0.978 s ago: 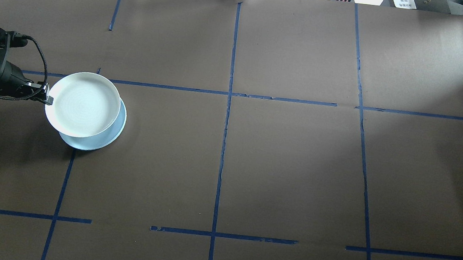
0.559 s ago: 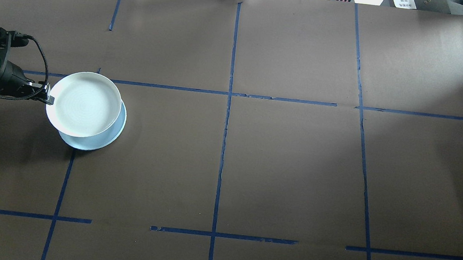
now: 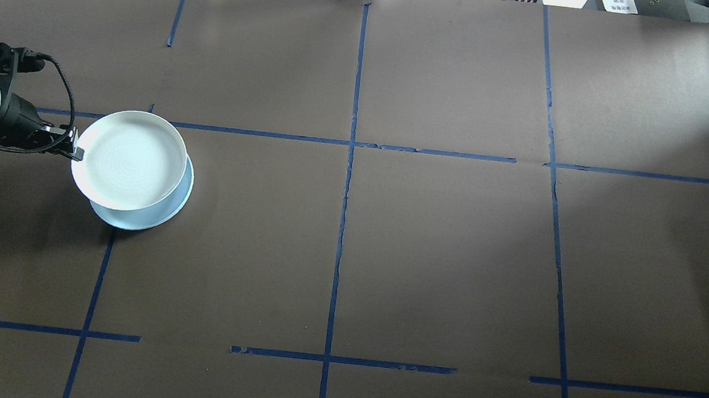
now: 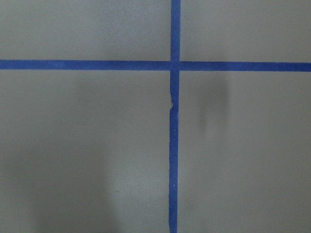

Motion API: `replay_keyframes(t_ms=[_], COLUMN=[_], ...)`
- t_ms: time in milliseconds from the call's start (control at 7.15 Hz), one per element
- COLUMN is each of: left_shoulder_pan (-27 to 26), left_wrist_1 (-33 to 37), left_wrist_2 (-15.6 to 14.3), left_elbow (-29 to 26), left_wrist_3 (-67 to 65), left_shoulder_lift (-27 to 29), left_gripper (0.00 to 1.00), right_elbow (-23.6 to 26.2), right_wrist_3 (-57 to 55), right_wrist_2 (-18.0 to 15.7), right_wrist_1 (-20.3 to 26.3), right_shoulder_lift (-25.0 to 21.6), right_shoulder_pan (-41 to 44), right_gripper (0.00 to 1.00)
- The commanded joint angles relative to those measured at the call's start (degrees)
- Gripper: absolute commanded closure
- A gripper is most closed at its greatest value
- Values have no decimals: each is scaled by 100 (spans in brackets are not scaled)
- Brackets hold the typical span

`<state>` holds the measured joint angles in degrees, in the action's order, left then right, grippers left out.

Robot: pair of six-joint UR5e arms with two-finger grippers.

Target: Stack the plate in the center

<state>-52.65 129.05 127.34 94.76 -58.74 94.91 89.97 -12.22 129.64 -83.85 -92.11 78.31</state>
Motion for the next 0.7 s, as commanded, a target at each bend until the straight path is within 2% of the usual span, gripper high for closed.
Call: replay_keyframes(t_ms=[0, 280, 419, 559], left_shoulder_pan=[1, 9, 9, 9], left_wrist_1=[7, 7, 7, 7], left_wrist_2=[195, 195, 195, 204], left_elbow=[-19, -19, -19, -19], left_wrist_3=[-32, -23, -23, -14], left_shoulder_lift=[2, 2, 2, 2], left_gripper=[100, 98, 81, 57], right_elbow=[3, 3, -5, -5], right_wrist_3=[0, 0, 0, 0], right_wrist_2=[0, 0, 0, 0], right_wrist_1=[0, 0, 0, 0], right_shoulder_lift=[0, 0, 0, 0], right_shoulder_pan=[0, 0, 0, 0], right_gripper=[0, 0, 0, 0])
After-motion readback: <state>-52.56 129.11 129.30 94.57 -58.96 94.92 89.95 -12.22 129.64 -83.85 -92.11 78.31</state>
